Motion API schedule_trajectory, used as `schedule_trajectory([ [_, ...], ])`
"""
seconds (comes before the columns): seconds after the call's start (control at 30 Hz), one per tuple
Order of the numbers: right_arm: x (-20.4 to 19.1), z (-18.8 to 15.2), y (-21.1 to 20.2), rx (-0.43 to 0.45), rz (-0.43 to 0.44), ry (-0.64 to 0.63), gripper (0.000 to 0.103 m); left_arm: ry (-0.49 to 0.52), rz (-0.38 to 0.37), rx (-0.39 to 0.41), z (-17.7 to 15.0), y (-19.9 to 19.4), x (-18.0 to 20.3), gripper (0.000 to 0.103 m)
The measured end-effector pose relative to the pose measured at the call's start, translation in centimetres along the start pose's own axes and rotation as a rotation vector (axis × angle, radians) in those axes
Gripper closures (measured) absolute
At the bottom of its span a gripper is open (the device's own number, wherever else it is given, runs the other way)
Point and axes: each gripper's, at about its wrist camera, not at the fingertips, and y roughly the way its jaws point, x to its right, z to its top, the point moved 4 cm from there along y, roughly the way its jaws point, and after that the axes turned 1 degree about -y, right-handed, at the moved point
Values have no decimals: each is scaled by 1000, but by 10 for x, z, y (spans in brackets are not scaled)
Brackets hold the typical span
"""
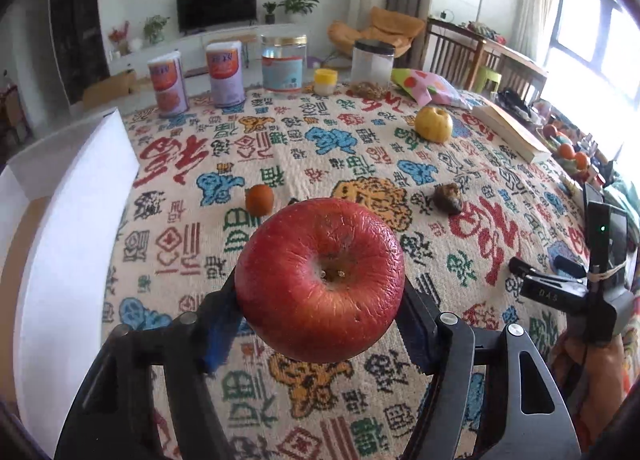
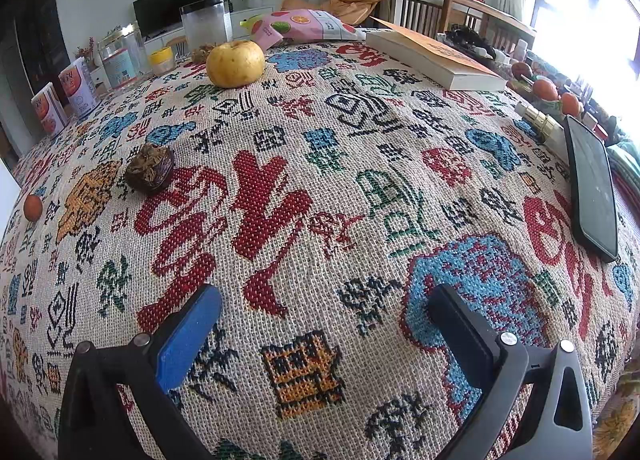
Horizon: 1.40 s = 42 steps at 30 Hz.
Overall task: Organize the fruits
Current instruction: 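Lift the red apple with the left tool toward the white box, then carry the red apple toward the white box with the left tool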
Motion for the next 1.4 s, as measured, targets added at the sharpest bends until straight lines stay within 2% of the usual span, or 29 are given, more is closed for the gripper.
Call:
schedule_trajectory([
  [0.2, 0, 0, 0, 0, 0, 0, 0, -152, 15, -83, -45, 16, -35, 33],
  [0.3, 0, 0, 0, 0, 0, 0, 0, -200, 33, -108, -55, 33, -40, 32],
  [0.33, 0, 0, 0, 0, 0, 0, 0, -207, 32, -93, -56, 35, -40, 32],
  [0.63, 0, 0, 0, 0, 0, 0, 0, -172, 110, -30, -53, 43, -36, 28],
  [0.8, 0, 0, 0, 0, 0, 0, 0, -101, 138, -69, -54, 52, -25, 8],
  [0.93, 0, 0, 0, 0, 0, 0, 0, -75, 157, -84, -54, 57, -23, 0],
  [1.27, 1, 0, 0, 0, 1, 0, 0, -71, 146, -86, -54, 57, -23, 0],
  [1.33, 1, 0, 0, 0, 4, 3, 0, -52, 108, -113, -54, 56, -24, 1],
  [1.4, 1, 0, 0, 1, 14, 7, 0, -79, 51, -132, -54, 48, -31, 2],
])
